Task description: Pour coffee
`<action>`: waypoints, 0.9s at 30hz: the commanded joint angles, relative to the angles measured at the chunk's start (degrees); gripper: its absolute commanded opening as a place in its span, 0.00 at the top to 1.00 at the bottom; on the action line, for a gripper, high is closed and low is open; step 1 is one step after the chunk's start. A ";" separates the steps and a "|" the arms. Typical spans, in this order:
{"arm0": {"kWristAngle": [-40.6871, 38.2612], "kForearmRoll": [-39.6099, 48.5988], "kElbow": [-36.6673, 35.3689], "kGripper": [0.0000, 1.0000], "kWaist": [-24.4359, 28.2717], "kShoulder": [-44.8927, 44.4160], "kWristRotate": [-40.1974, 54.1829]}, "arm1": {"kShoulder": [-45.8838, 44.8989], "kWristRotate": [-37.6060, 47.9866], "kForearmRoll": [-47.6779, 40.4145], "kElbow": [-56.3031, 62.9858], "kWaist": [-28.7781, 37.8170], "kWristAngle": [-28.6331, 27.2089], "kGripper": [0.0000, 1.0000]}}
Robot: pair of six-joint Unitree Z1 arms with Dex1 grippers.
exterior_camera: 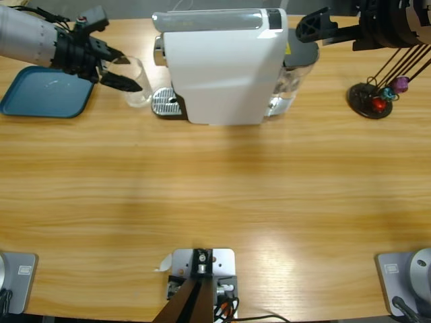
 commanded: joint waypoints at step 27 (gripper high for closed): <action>-3.94 0.14 -7.53 1.00 -5.62 11.01 0.56 | 1.53 -0.97 -0.06 2.18 -1.17 1.19 0.00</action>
